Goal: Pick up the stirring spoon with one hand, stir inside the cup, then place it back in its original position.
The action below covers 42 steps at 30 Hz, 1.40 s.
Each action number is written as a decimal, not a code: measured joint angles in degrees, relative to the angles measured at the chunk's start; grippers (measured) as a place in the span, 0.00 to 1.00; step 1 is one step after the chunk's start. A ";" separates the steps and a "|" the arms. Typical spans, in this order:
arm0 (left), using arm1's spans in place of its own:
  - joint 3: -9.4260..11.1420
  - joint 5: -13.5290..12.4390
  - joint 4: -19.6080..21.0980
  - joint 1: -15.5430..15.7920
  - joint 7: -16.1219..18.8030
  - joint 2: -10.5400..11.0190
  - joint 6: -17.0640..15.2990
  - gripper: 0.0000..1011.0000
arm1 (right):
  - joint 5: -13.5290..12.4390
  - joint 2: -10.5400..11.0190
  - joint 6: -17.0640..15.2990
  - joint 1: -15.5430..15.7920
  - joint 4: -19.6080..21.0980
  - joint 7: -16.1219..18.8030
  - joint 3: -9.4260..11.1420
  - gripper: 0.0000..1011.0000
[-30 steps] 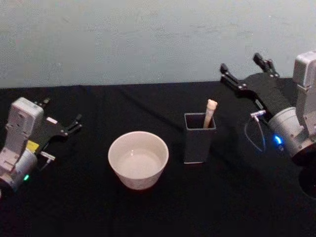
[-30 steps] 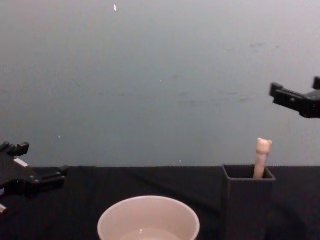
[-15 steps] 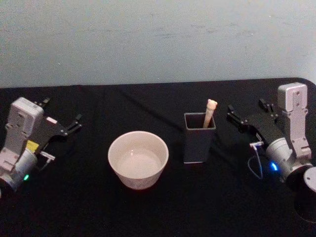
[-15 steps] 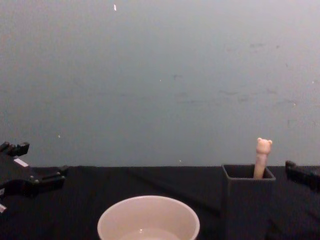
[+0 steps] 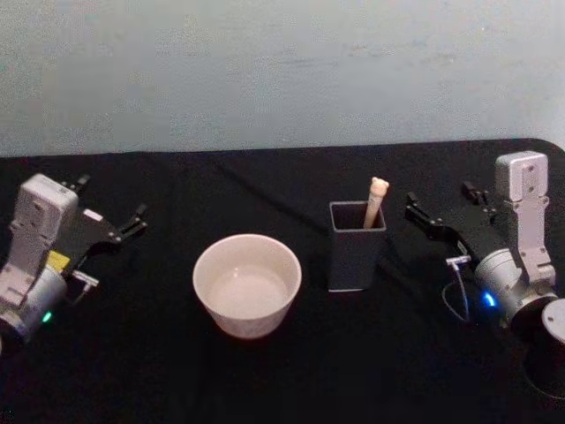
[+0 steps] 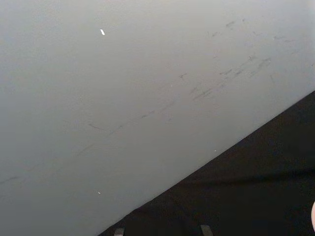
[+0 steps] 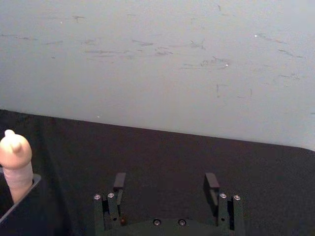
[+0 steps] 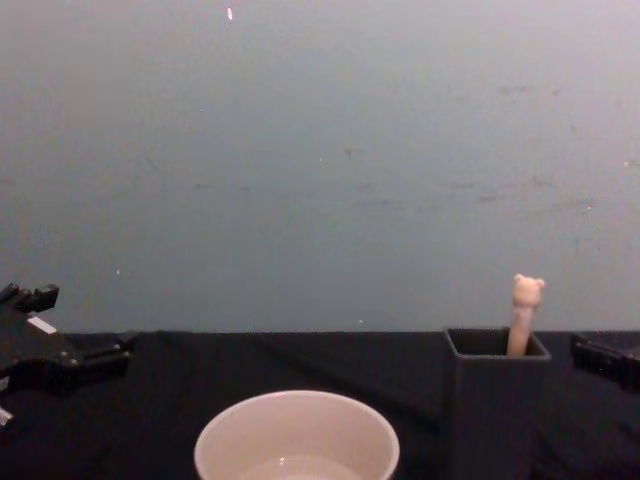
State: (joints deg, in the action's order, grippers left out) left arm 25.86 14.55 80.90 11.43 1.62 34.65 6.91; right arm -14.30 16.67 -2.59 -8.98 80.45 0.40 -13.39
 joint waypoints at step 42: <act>0.00 0.00 0.00 0.00 0.00 0.00 0.00 0.99 | -0.01 0.15 0.30 0.00 0.32 -0.04 -0.14 0.99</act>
State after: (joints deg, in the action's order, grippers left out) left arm 25.86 14.55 80.90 11.43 1.62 34.65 6.91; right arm -14.30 16.82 -2.29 -8.98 80.77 0.35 -13.53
